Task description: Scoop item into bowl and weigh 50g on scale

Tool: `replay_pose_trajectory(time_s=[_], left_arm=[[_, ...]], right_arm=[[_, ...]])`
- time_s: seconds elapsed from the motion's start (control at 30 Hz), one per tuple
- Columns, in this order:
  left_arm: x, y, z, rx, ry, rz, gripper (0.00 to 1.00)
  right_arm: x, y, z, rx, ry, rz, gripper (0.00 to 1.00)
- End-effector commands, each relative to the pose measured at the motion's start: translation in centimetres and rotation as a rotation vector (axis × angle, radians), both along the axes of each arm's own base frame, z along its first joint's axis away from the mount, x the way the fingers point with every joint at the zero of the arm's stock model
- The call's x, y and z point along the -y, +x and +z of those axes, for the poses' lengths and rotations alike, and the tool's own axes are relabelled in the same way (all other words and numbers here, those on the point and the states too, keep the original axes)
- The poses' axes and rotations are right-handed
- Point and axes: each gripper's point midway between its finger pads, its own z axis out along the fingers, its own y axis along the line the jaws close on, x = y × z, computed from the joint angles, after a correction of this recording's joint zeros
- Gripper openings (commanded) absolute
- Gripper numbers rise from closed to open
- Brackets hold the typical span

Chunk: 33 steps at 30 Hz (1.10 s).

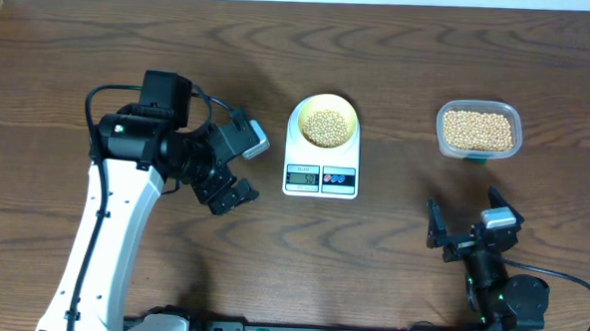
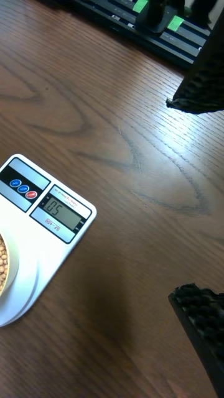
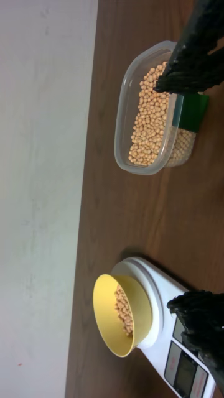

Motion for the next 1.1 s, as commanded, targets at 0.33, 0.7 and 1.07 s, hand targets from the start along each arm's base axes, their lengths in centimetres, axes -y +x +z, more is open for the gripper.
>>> replay_pose_trajectory(time_s=[0.33,0.7,1.07], left_arm=[[-0.1,-1.9,-0.4,-0.094,0.003,0.013,0.9],[-0.9,-9.2,2.3,-0.045,-0.038,0.167,0.91],[-1.9,-13.7,1.7,0.332,-0.099,0.211,0.91]], right_arm=[[0.0,0.0,-0.2,0.003,-0.015,-0.004,0.99],[0.0,0.0,-0.2,0.004,-0.015,-0.004,0.99],[0.0,0.0,-0.2,0.004,-0.016,-0.004,0.99]])
